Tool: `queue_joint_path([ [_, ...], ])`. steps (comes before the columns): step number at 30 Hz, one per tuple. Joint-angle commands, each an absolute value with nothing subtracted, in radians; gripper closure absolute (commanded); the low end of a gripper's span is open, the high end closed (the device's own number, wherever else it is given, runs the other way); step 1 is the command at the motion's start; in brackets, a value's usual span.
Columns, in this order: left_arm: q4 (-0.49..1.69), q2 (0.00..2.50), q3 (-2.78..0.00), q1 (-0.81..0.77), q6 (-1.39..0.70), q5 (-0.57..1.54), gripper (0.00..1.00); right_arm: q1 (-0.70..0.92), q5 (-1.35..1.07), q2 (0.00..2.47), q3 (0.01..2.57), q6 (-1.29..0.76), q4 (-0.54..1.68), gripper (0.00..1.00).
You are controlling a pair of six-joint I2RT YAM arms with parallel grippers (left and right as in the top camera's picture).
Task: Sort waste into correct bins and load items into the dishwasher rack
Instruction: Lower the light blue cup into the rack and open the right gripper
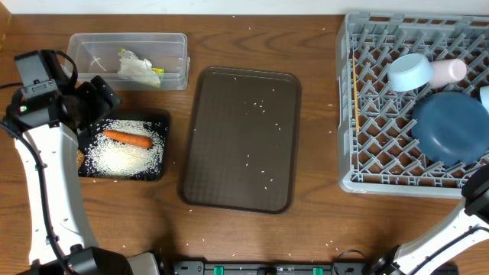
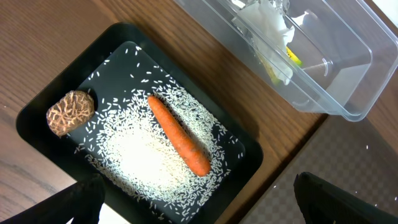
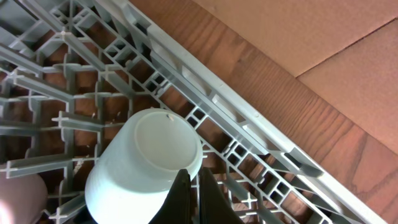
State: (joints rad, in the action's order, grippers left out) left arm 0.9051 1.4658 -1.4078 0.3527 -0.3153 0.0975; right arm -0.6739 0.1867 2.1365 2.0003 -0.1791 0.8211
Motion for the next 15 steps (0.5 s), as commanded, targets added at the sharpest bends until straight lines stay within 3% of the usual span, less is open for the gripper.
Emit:
queue_joint_path([
  [1, 0.905, 1.459, -1.422, 0.357, -0.32, 0.093, 0.02, -0.683, 0.176, 2.146, 2.001, -0.174, 0.819, 0.99],
  [15, 0.905, 1.459, -1.422, 0.357, -0.32, 0.093, 0.02, -0.685, 0.135, 2.218, 2.001, -0.125, 0.807, 0.99],
])
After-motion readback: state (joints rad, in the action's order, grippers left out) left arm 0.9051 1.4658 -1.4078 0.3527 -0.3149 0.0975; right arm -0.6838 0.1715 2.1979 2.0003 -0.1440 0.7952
